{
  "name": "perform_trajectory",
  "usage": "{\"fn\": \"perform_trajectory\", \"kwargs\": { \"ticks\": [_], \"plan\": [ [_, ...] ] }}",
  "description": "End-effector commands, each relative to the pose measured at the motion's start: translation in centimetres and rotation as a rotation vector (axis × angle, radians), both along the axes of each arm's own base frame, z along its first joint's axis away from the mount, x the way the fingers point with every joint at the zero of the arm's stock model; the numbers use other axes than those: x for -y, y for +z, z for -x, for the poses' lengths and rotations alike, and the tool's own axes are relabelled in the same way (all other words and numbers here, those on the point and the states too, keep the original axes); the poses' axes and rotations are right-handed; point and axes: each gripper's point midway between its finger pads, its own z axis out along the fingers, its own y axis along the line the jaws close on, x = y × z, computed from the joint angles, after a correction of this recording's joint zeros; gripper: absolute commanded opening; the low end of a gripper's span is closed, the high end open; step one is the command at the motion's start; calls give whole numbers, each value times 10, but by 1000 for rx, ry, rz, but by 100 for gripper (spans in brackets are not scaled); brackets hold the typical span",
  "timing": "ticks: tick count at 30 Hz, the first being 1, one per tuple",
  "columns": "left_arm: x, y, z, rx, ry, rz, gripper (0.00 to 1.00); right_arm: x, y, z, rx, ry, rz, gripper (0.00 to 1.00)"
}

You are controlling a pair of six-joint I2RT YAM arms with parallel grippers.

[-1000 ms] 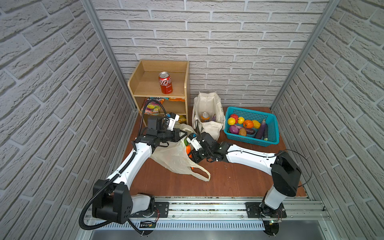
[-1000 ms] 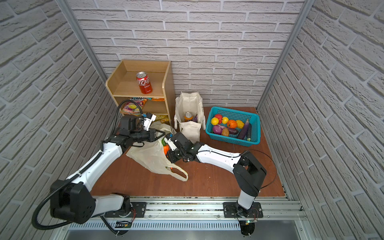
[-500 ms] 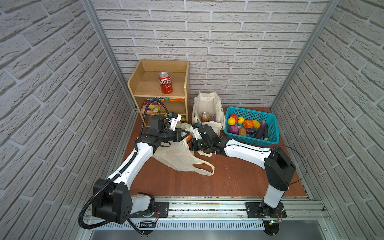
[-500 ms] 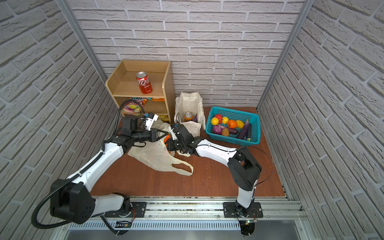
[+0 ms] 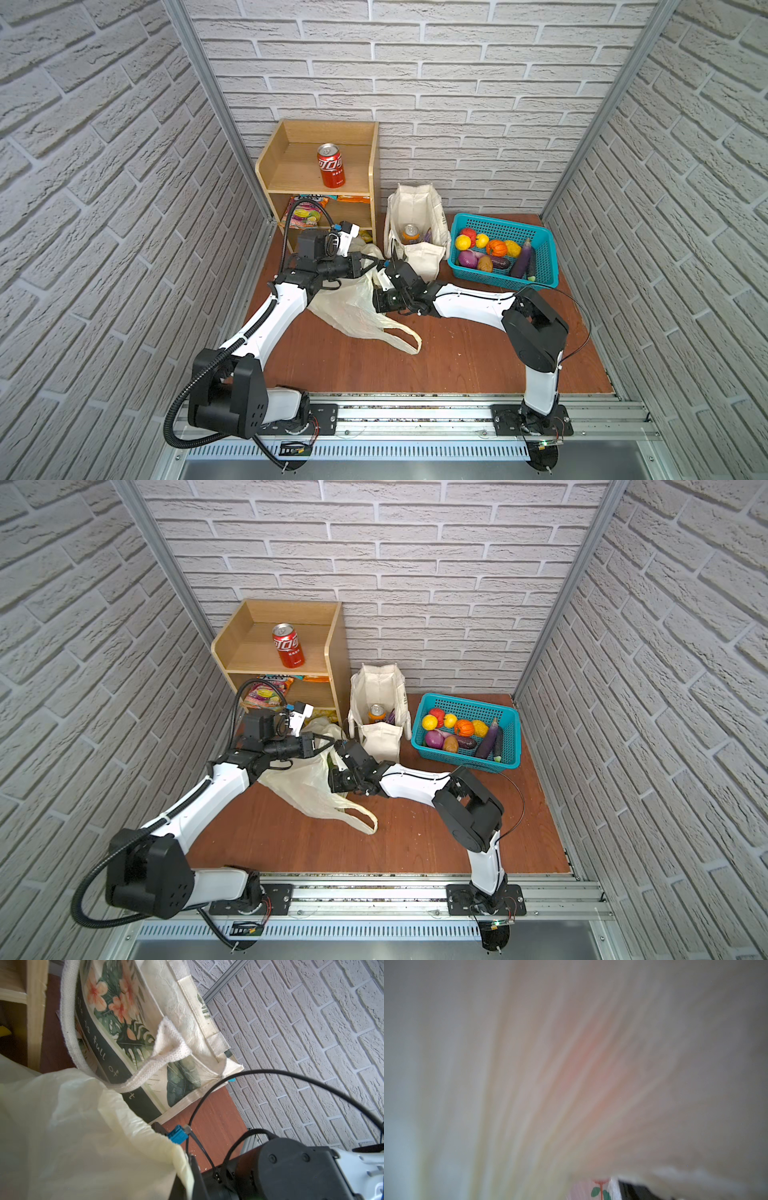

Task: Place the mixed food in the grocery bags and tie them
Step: 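Lower the carrot into the bag held by the left gripper and release, then grasp the plastic bag handle with the right gripper and lift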

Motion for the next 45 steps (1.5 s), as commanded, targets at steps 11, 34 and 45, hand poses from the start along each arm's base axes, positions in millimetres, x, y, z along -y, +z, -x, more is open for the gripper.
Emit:
{"fn": "perform_trajectory", "kwargs": {
  "ticks": [11,34,45],
  "plan": [
    [-21,10,-10,54,28,48,0,21,89,36,103,143,-19,75],
    [-24,16,-10,67,33,48,0,134,33,98,83,70,236,78],
    [-28,21,-11,71,52,49,0,125,23,55,125,-10,302,13]
  ]
}}
